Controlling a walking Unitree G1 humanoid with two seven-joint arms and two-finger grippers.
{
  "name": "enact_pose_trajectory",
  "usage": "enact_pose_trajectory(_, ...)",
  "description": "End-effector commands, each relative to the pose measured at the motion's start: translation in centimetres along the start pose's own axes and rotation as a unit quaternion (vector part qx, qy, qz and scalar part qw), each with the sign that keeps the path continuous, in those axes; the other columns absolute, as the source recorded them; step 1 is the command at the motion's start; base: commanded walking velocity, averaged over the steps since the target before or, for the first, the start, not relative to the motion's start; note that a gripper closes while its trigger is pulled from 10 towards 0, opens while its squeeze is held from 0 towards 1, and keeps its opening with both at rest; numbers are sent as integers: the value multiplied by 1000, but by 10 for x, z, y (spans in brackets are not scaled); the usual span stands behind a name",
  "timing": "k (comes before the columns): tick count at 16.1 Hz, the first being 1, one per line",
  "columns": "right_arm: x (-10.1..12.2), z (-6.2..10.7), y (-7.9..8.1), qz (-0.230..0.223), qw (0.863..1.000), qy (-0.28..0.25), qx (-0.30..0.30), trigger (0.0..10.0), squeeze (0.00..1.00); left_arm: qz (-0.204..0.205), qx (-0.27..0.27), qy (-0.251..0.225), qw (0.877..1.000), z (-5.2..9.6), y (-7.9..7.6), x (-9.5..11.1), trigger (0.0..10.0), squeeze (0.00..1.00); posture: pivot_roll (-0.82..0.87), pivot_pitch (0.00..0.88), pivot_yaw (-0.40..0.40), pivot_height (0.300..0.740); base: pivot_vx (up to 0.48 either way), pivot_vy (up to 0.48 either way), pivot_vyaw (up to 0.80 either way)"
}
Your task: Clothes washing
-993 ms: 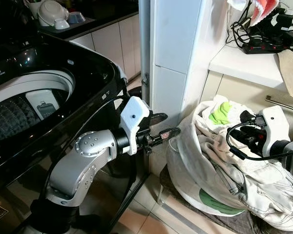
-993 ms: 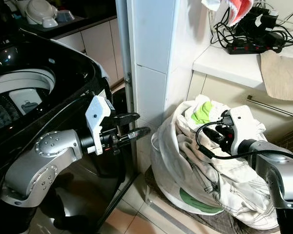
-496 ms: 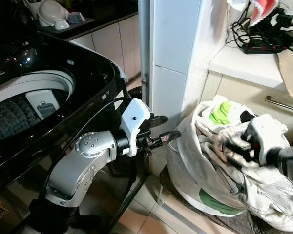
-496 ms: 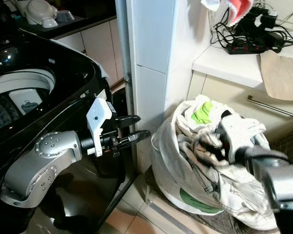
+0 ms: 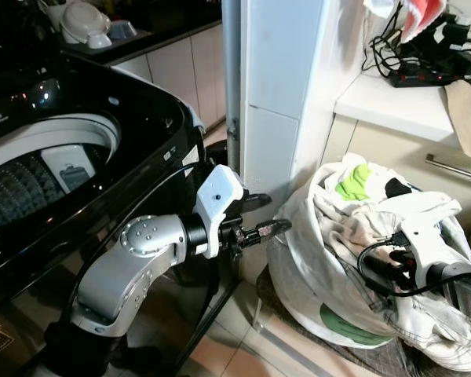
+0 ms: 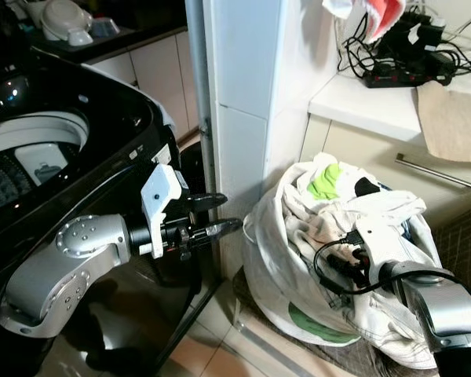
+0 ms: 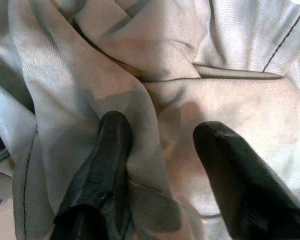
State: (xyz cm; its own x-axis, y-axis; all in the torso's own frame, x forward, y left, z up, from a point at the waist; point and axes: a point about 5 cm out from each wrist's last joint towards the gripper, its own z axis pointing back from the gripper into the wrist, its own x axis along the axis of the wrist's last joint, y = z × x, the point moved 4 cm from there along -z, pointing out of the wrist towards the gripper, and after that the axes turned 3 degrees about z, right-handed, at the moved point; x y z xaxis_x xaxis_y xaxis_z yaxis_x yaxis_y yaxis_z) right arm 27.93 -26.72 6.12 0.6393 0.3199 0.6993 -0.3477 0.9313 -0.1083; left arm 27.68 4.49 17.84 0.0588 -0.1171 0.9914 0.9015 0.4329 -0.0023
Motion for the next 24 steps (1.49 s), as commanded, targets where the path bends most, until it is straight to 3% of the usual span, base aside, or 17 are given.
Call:
enact_pose_trajectory(1,-3,0,-4,-18,1000,-3,-5,0,0,-4,-8,2,1000,1,-4,1,10000,0,-98,0,45,740,0,0,0)
enact_pose_trajectory(19,-2,2,-6,-34,999,-24,-7,0,0,-8,-14,11,1000,2,-5,0,10000,0,-90,0,44,740,0,0,0)
enact_pose_trajectory(24,38,21,-8,-76,991,-112,20,0,0,-14,6,-8,1000,1,1,7,10000,0,-90,0,36,740,0,0,0)
